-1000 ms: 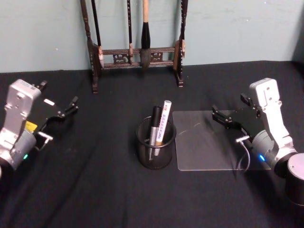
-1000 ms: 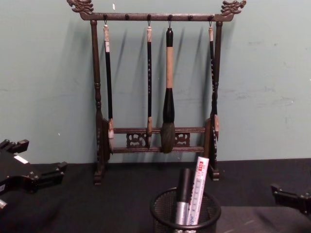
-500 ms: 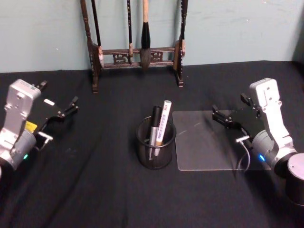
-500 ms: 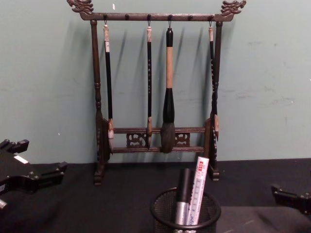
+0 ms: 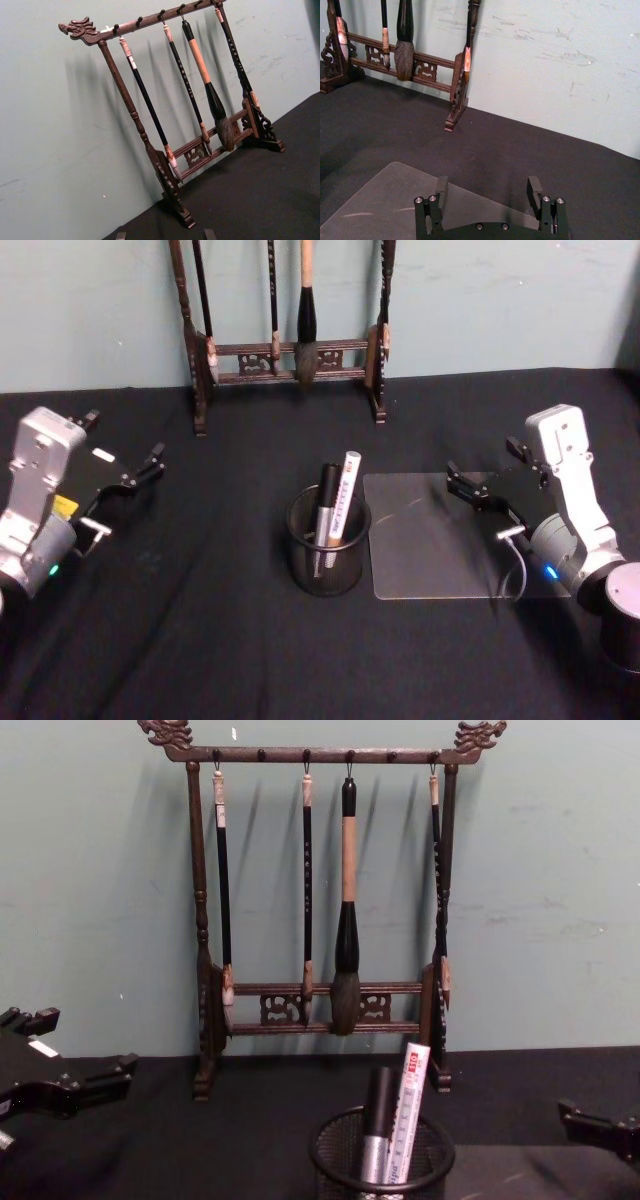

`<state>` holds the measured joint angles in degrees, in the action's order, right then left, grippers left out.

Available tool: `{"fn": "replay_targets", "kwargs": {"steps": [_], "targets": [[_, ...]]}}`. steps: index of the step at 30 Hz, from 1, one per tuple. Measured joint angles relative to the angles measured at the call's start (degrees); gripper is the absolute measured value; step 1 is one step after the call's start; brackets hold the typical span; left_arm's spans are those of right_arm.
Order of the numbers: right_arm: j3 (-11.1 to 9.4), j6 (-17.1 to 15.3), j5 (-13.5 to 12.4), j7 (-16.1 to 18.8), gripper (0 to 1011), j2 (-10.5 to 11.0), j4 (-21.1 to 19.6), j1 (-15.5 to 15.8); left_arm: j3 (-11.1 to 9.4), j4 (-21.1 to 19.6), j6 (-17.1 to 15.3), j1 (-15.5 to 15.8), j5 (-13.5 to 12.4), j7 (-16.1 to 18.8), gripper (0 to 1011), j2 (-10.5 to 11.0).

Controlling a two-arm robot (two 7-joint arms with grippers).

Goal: Pick up the water-based marker from the table and place it into the pen holder.

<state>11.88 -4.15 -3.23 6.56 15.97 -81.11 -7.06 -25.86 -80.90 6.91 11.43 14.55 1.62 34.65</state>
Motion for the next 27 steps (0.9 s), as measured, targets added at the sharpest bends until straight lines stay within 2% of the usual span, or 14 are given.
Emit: {"fn": "replay_targets", "kwargs": {"steps": [27], "targets": [[0.0,0.0,0.0,0.0,1002,0.0,0.0,0.0,0.0,0.0,0.0,0.0,0.0,0.0,1001,0.0]]}}
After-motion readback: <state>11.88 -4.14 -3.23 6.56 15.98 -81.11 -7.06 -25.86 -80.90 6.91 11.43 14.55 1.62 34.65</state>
